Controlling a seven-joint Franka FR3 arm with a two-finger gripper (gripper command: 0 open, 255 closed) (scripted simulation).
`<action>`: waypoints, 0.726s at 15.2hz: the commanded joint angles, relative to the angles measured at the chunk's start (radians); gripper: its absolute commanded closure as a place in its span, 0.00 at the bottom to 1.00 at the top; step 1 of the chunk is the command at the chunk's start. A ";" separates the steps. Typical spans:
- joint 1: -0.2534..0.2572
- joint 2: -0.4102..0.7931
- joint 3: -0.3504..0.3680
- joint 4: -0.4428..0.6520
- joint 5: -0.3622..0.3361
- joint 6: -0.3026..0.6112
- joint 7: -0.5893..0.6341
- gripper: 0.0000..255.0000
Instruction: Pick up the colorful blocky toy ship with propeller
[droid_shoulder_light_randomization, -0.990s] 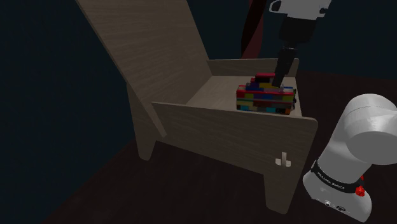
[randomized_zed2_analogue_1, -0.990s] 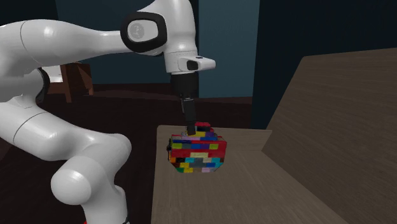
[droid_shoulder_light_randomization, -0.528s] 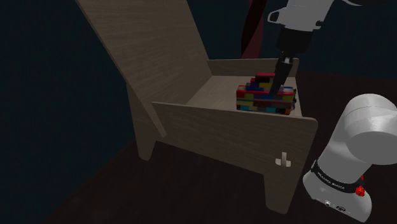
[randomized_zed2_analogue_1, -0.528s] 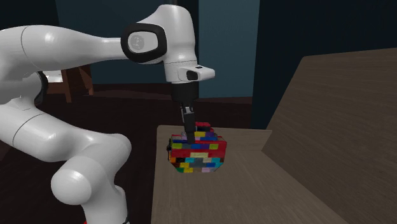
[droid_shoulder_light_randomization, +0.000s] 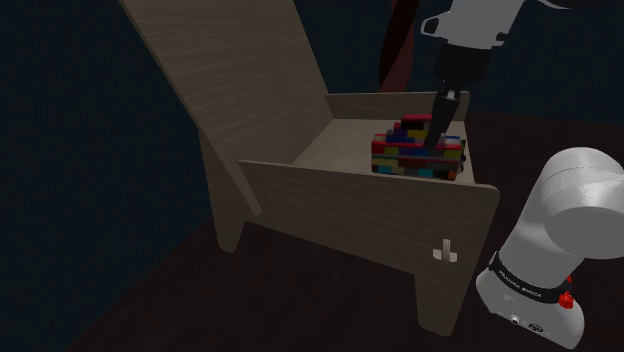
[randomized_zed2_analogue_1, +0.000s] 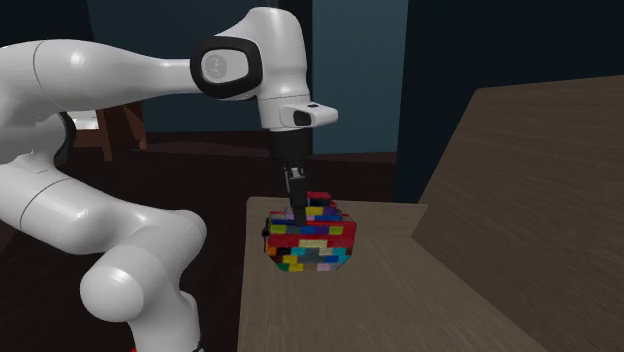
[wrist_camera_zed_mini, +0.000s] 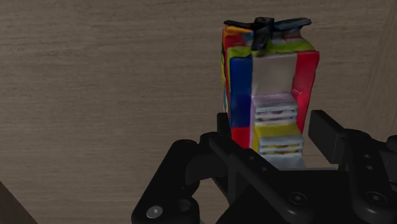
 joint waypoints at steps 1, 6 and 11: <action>-0.001 0.006 0.000 0.014 -0.001 -0.010 0.001 1.00; -0.004 0.032 -0.006 0.094 -0.007 -0.063 0.004 1.00; -0.006 0.062 -0.011 0.176 -0.012 -0.116 0.008 1.00</action>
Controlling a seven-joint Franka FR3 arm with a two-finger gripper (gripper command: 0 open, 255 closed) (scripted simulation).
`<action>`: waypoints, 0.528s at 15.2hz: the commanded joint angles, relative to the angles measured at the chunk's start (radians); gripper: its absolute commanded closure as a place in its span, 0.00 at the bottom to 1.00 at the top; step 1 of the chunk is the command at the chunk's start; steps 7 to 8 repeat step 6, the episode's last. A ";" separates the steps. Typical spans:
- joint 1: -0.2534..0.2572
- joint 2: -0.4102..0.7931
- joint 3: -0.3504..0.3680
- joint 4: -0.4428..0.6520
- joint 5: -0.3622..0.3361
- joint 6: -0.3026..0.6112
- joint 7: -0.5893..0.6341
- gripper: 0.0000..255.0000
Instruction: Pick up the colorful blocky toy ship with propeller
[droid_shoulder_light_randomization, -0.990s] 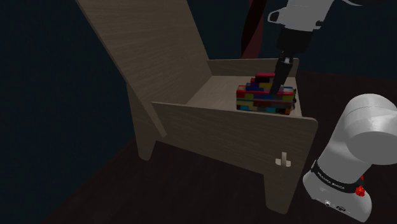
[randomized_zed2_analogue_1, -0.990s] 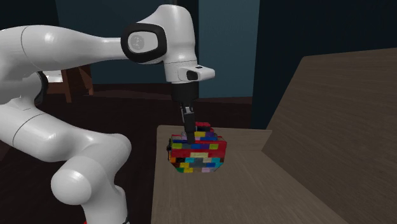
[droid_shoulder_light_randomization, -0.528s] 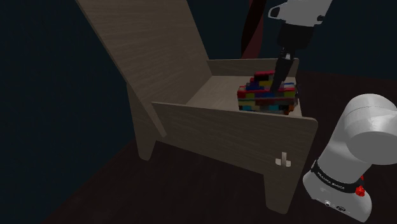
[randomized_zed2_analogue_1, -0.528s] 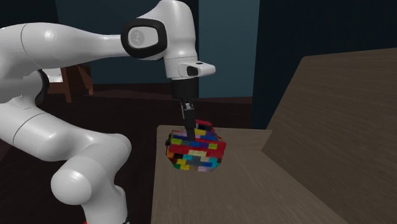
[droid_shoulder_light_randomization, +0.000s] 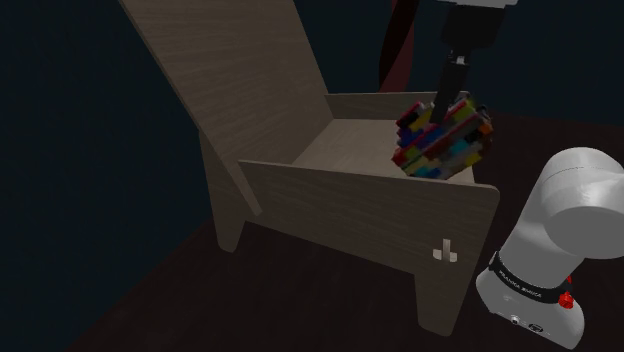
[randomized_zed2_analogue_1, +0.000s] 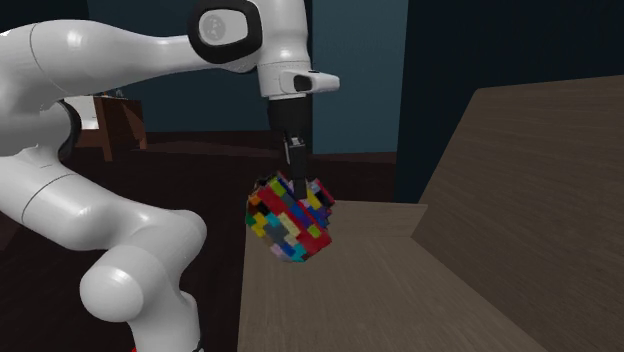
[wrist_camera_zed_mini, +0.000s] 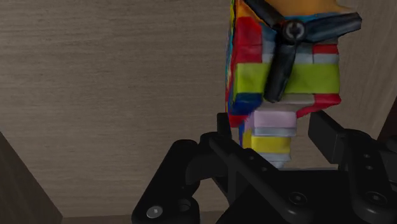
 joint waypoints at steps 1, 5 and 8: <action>-0.001 0.011 -0.003 0.035 -0.003 -0.024 0.001 1.00; -0.002 0.031 -0.006 0.089 -0.006 -0.057 0.003 1.00; -0.002 0.032 -0.006 0.089 -0.006 -0.057 0.003 1.00</action>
